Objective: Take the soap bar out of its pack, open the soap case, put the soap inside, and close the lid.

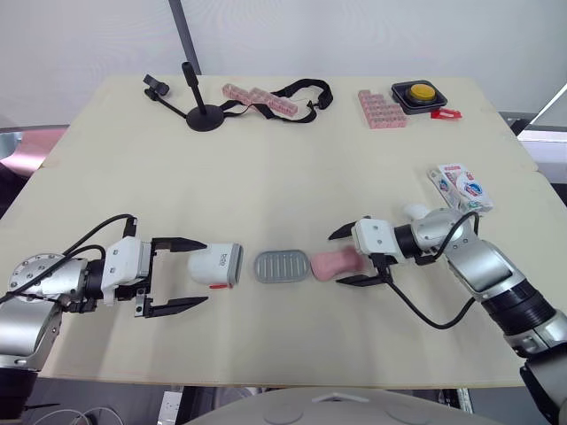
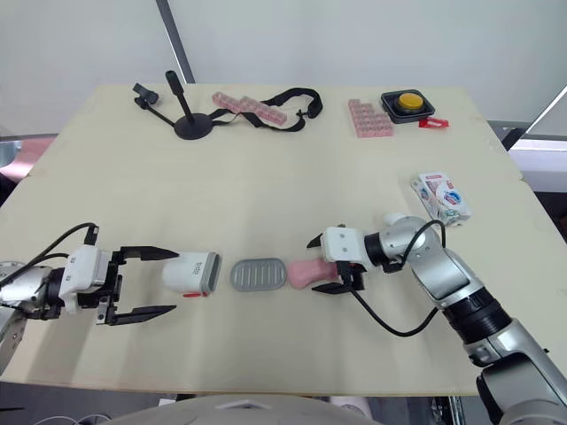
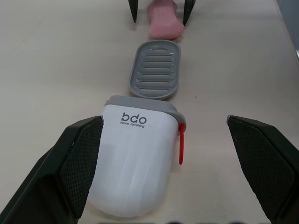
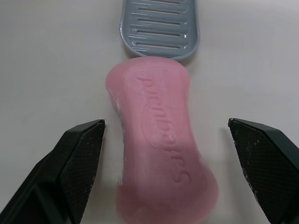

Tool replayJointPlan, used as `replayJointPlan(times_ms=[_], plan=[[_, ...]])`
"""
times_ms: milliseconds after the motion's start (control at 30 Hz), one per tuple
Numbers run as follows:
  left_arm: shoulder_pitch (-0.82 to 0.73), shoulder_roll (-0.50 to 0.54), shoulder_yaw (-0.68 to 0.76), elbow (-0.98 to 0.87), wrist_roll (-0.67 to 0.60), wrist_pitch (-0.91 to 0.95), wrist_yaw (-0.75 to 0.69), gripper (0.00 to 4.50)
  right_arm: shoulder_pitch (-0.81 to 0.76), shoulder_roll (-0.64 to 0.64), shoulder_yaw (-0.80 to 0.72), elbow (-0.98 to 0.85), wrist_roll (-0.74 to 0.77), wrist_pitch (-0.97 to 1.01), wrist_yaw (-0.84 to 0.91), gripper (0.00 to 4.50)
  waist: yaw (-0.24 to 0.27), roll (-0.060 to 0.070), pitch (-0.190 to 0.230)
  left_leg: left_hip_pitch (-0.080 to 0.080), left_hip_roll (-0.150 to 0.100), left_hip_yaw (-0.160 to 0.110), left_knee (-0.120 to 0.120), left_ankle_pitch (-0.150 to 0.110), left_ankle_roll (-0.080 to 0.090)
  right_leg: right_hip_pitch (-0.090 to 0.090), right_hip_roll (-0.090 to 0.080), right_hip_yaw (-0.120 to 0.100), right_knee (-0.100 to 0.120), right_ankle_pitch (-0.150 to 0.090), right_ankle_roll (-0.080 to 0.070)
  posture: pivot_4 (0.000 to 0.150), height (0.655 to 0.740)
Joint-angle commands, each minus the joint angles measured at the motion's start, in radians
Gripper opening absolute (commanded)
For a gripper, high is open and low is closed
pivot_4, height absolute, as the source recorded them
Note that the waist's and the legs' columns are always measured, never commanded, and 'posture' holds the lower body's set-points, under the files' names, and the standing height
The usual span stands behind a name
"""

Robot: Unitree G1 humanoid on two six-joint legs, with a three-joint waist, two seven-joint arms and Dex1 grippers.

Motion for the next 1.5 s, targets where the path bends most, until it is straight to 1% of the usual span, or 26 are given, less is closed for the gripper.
replayJointPlan(times_ms=[33, 167, 300, 333, 367, 467, 667, 800, 967, 1100, 1167, 1333, 1500], plan=[[0.003, -0.002, 0.018, -0.038, -0.015, 0.003, 0.014, 4.49, -0.035, 0.000, 0.011, 0.007, -0.018, -0.056, 0.029, 4.50, -0.001, 0.000, 0.000, 0.000, 0.000, 0.000, 0.000, 0.000, 0.000, 0.000, 0.000, 0.000, 0.000, 0.000, 0.000, 0.150, 0.7400], [0.005, -0.011, 0.010, -0.046, -0.009, 0.003, 0.025, 4.49, -0.057, 0.005, 0.026, 0.031, -0.030, -0.088, 0.050, 4.50, -0.001, 0.000, 0.000, 0.000, 0.000, 0.000, 0.000, 0.000, 0.000, 0.000, 0.000, 0.000, 0.000, 0.000, 0.000, 0.150, 0.7400], [0.006, -0.021, 0.003, -0.054, -0.002, 0.007, 0.037, 4.50, -0.065, 0.009, 0.038, 0.040, -0.038, -0.094, 0.062, 3.36, -0.001, 0.000, 0.000, 0.000, 0.000, 0.000, 0.000, 0.000, 0.000, 0.000, 0.000, 0.000, 0.001, 0.000, 0.000, 0.150, 0.7400], [0.006, -0.022, 0.003, -0.056, -0.002, 0.008, 0.039, 4.50, -0.065, 0.009, 0.040, 0.042, -0.041, -0.096, 0.064, 2.83, -0.001, 0.000, 0.000, 0.000, 0.000, 0.000, 0.000, 0.000, 0.000, 0.000, 0.000, 0.000, 0.001, 0.000, 0.000, 0.150, 0.7400], [0.006, -0.023, 0.002, -0.058, -0.001, 0.010, 0.041, 4.50, -0.064, 0.009, 0.042, 0.044, -0.041, -0.093, 0.066, 2.67, -0.001, 0.000, 0.000, 0.000, 0.000, 0.000, 0.000, 0.000, 0.000, 0.000, 0.000, 0.000, 0.001, 0.000, 0.000, 0.150, 0.7400], [0.006, -0.025, 0.001, -0.060, 0.000, 0.012, 0.045, 4.50, -0.061, 0.010, 0.042, 0.052, -0.047, -0.102, 0.066, 1.72, -0.001, -0.001, -0.001, 0.000, 0.000, 0.000, 0.000, 0.000, 0.000, 0.000, 0.000, 0.000, 0.001, 0.000, 0.000, 0.150, 0.7400], [0.007, -0.025, 0.000, -0.058, 0.004, 0.012, 0.050, 4.50, -0.060, 0.008, 0.030, 0.040, -0.038, -0.106, 0.067, 1.69, 0.000, -0.002, -0.001, 0.000, 0.000, 0.000, 0.001, 0.000, 0.000, 0.000, 0.000, 0.000, 0.002, 0.000, 0.000, 0.150, 0.7400], [0.001, -0.023, 0.000, -0.048, 0.006, 0.011, 0.051, 4.50, -0.070, 0.008, 0.000, -0.010, 0.003, -0.071, 0.067, 1.69, 0.000, -0.002, -0.001, 0.000, 0.000, 0.000, 0.001, 0.000, 0.000, 0.000, 0.000, 0.000, 0.002, 0.000, 0.000, 0.150, 0.7400], [-0.014, -0.012, 0.017, -0.011, 0.002, 0.010, 0.041, 4.50, -0.109, 0.029, -0.028, -0.134, 0.051, 0.085, 0.034, 1.69, 0.000, -0.002, -0.001, 0.000, 0.000, 0.000, 0.001, 0.000, 0.000, -0.001, 0.001, 0.000, 0.002, 0.000, 0.000, 0.150, 0.7400], [-0.036, -0.009, 0.021, 0.017, 0.004, 0.004, 0.032, 4.50, -0.146, 0.096, 0.002, -0.234, 0.053, 0.257, -0.037, 1.69, 0.000, -0.002, -0.001, 0.000, 0.001, 0.000, 0.001, 0.001, -0.001, -0.002, 0.002, 0.001, 0.003, 0.000, 0.000, 0.150, 0.7400], [-0.045, -0.012, 0.019, 0.025, 0.004, 0.005, 0.032, 4.50, -0.156, 0.117, 0.022, -0.265, 0.040, 0.312, -0.059, 1.69, 0.004, -0.002, -0.001, 0.000, 0.001, 0.000, 0.001, 0.001, -0.001, -0.002, 0.002, 0.001, 0.003, 0.000, 0.000, 0.150, 0.7400], [-0.053, -0.025, 0.002, 0.021, 0.008, 0.016, 0.047, 4.50, -0.188, 0.187, 0.104, -0.291, -0.013, 0.436, -0.140, 1.69, 0.004, -0.002, -0.001, 0.000, 0.000, 0.000, 0.001, 0.001, -0.001, -0.002, 0.002, 0.001, 0.004, 0.000, 0.000, 0.150, 0.7400], [-0.048, -0.031, -0.010, -0.003, 0.008, 0.033, 0.063, 4.50, -0.204, 0.228, 0.168, -0.301, -0.035, 0.528, -0.182, 1.69, 0.002, -0.002, -0.001, 0.000, 0.001, 0.000, 0.001, 0.002, -0.002, -0.002, 0.001, 0.001, 0.004, 0.000, 0.000, 0.150, 0.7400]])
